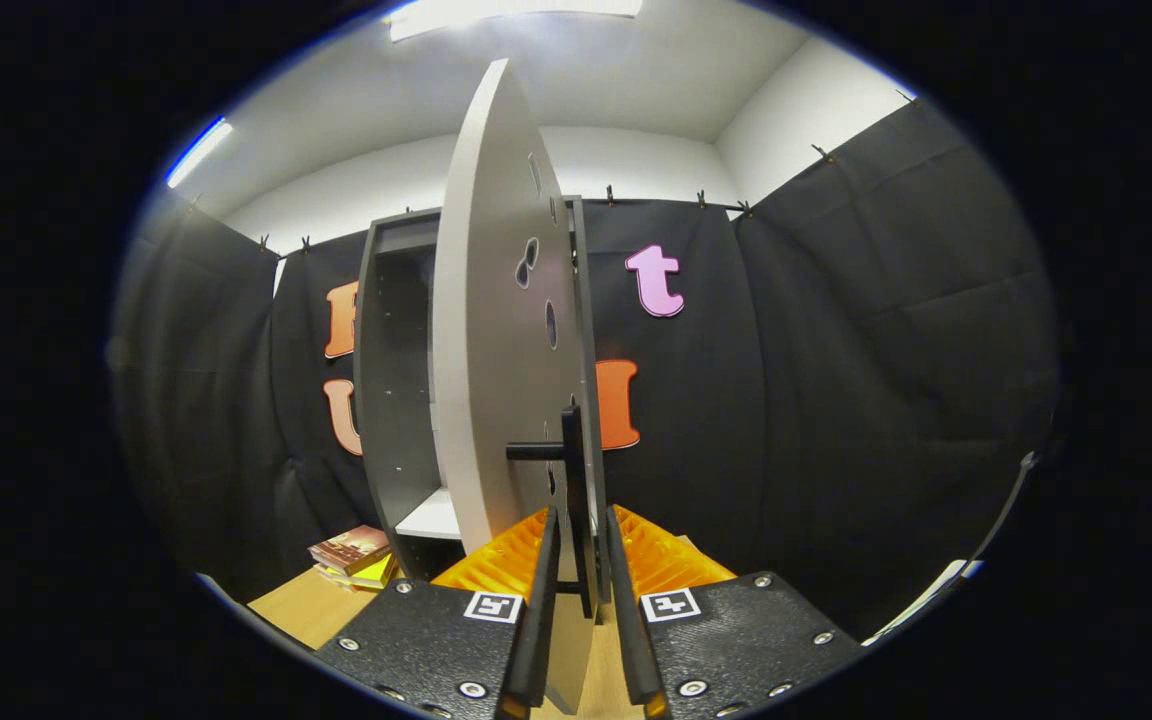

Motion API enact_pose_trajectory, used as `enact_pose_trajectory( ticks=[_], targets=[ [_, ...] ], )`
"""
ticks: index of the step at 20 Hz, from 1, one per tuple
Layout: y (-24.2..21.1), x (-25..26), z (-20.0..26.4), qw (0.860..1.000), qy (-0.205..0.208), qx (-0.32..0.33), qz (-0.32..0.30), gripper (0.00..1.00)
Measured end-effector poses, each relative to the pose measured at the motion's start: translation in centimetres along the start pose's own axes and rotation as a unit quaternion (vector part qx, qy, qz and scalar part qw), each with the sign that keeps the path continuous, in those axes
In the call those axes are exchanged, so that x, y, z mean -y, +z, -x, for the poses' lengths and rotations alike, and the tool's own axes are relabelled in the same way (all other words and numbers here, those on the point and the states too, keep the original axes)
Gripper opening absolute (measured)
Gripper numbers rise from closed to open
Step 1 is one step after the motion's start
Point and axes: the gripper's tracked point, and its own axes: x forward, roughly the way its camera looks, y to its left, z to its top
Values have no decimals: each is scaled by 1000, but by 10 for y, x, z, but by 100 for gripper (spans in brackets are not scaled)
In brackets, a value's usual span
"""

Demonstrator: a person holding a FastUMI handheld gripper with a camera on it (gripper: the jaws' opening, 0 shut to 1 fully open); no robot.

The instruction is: Open the shoe cabinet door, grab the shoes and put them into the shoe cabinet, then close the shoe cabinet door.

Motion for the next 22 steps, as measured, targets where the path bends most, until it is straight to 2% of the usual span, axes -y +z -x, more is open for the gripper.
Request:
enact_pose_trajectory(
  ticks=[3, 9, 15, 20, 22],
  targets=[
    [1, 23, -3, 1000, -8, 4, -10, 23],
    [2, 62, -9, 998, -22, 3, -52, 24],
    [1, 59, -3, 999, -28, 2, -21, 24],
    [16, 47, 22, 999, -46, -1, -6, 29],
    [30, 28, 39, 999, -39, 7, 7, 33]
  ],
)
